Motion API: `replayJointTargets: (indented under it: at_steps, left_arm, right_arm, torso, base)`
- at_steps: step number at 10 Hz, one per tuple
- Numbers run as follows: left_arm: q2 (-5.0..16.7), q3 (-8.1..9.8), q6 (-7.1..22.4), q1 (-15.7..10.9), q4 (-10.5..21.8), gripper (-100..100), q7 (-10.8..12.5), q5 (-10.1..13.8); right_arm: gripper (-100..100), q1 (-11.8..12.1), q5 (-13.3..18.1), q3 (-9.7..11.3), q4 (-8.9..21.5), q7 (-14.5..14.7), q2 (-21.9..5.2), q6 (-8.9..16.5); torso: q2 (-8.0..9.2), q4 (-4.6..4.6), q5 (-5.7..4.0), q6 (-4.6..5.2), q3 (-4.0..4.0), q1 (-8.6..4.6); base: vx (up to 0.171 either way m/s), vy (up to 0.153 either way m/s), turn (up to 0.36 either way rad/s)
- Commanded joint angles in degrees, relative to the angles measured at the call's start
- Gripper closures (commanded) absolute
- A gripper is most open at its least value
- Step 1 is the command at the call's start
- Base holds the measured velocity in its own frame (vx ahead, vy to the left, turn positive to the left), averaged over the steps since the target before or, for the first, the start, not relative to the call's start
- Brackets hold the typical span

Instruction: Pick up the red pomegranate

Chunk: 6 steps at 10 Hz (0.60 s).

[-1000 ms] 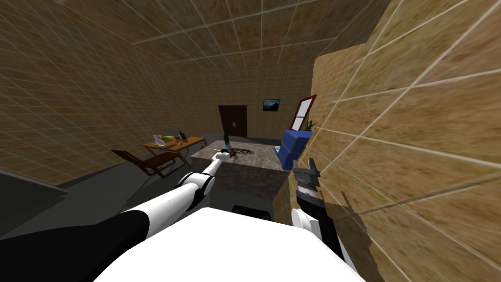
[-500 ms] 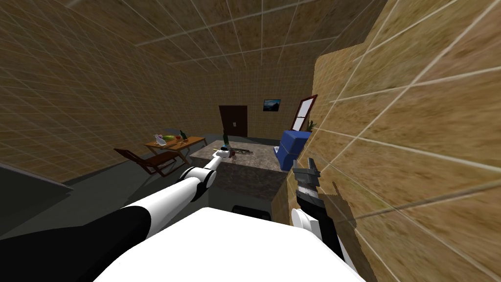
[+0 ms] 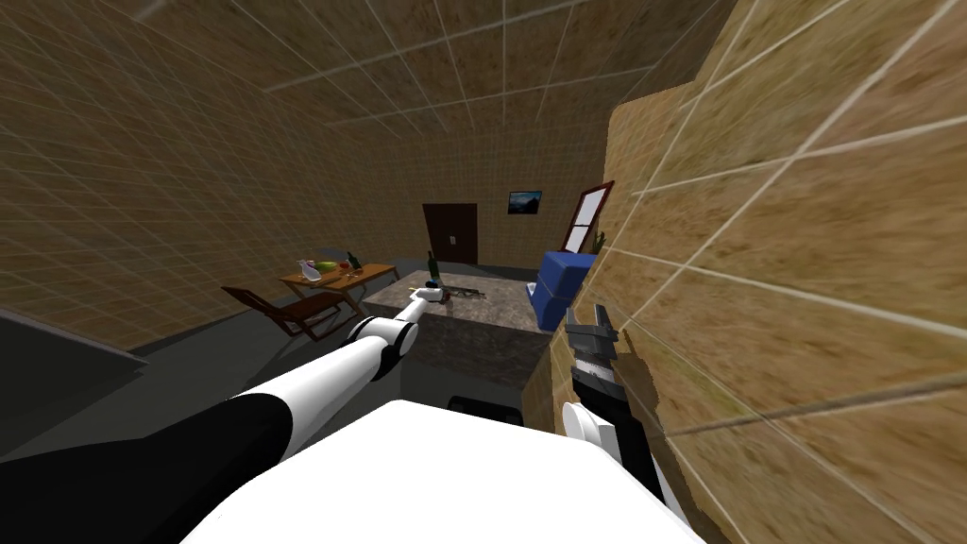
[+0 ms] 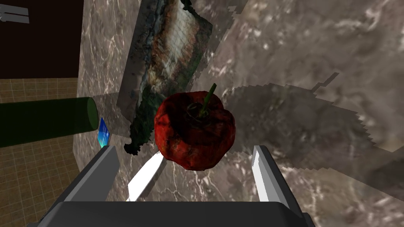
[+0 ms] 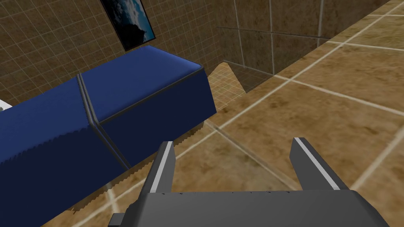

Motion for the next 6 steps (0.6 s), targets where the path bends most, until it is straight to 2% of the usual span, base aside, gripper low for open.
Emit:
replayJointTargets:
  at_steps: [1,2,6]
  left_arm:
    - [0.1,1.9,-0.1,0.7,-0.3,-100,1.3,-2.3]
    - [0.1,2.85,-0.1,1.1,-0.4,-100,2.0,-3.4]
    - [0.3,6.65,-0.3,2.5,-0.9,-100,4.6,-7.9]
  right_arm:
    - [0,0.0,0.0,0.0,0.0,0.0,0.0,0.0]
    - [0,0.0,0.0,0.0,0.0,0.0,0.0,0.0]
    - [0,0.0,0.0,0.0,0.0,0.0,0.0,0.0]
  torso:
    - [0.0,0.0,0.0,0.0,0.0,0.0]
    - [0.06,0.01,0.03,0.06,0.03,0.12]
    - [0.13,0.03,0.07,0.0,0.08,0.31]
  base:
    - [-0.011,0.027,-0.281]
    - [-0.026,0.067,-0.277]
    - [-0.026,0.066,-0.167]
